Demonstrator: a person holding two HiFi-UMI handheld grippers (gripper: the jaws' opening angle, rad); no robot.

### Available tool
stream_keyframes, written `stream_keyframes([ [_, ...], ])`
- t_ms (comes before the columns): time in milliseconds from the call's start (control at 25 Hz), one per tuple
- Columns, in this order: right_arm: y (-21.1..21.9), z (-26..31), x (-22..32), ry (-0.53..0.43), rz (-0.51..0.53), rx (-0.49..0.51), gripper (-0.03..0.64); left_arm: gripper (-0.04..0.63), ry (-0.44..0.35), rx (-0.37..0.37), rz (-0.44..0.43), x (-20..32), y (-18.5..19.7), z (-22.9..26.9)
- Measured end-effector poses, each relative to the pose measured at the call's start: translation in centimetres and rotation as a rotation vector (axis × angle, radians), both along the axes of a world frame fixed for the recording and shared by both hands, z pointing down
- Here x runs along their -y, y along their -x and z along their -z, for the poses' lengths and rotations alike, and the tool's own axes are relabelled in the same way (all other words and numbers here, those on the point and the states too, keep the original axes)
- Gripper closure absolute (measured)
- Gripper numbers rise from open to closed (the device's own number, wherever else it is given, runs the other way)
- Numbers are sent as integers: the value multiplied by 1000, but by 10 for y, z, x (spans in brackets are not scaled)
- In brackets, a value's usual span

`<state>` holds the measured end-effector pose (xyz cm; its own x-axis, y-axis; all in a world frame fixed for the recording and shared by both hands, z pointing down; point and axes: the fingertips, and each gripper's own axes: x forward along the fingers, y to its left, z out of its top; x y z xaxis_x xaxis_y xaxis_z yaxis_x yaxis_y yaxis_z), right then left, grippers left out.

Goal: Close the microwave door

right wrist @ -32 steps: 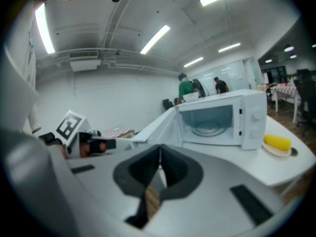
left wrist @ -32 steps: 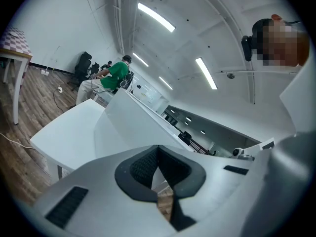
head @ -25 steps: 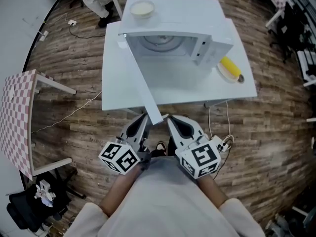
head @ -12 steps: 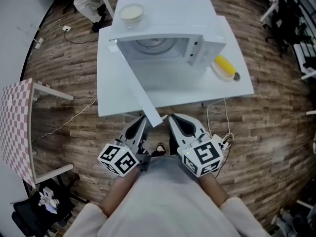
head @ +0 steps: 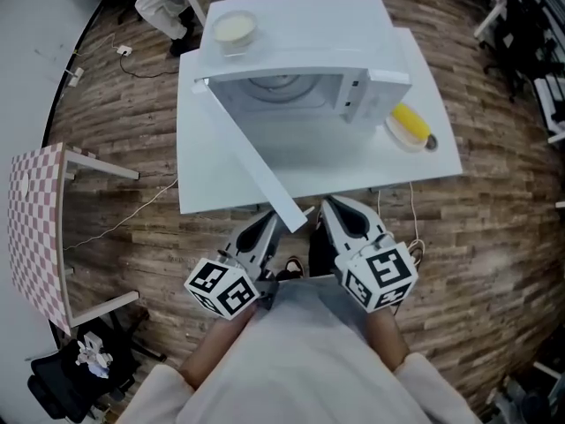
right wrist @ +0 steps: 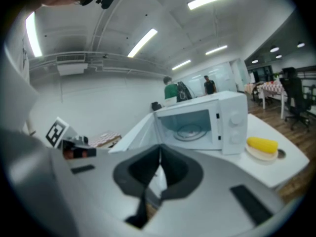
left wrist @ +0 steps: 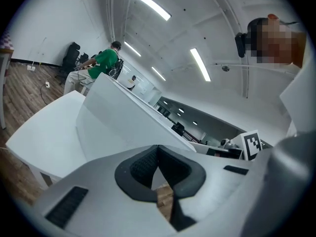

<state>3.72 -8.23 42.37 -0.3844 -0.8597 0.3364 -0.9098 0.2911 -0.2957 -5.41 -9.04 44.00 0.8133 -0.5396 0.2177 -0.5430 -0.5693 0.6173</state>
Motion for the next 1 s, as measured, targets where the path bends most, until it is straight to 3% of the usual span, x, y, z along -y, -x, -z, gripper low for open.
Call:
stream_keyframes([
  [640,-40,-14,27,42,-3,30,594,577,12,48,-40,24,-31,-4],
  [840,-52,-16,33,60,-11,66,594,577,-78,124,-138,23,-50,0],
  [1000,-62,-15,38,62,-15,65,594,577,-84,117,-182,26,-66,3],
])
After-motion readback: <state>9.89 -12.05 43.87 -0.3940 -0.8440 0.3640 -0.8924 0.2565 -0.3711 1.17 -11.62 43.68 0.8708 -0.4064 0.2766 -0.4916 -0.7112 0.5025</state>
